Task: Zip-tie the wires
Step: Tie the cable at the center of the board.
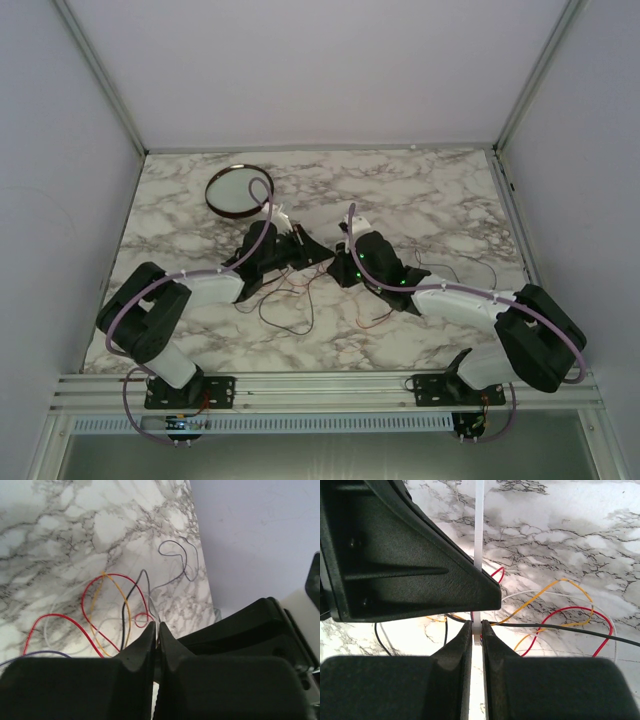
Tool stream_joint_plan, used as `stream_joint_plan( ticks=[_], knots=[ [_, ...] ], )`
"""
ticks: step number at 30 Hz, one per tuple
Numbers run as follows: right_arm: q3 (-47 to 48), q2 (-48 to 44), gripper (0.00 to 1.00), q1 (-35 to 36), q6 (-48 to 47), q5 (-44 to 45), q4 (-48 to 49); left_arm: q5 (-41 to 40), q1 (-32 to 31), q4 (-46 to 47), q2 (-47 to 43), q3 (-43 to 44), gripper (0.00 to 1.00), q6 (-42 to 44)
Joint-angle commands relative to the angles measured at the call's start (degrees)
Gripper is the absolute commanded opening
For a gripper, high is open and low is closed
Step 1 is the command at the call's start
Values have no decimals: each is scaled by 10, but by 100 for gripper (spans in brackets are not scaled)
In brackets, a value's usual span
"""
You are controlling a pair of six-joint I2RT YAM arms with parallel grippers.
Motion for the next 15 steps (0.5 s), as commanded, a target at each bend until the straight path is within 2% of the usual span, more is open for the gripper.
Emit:
stream_joint_plan(
  ticks=[1,4,9,11,15],
  knots=[
    [11,-17,0,-6,13,12,24,-13,-1,20,-5,8,0,1],
    [8,-38,13,-10,9,25,18,-23,0,1,-13,14,0,10],
    [-24,-120,39,-30,-21,52,13,-24,6,-36,-18,39,0,35],
    [-43,-161,45,-46,-35,54,11,-23,12,-46,-21,45,0,41],
    [-89,-250,60,-80,-139,14,22,-12,20,-59,-30,46,0,52]
  ],
)
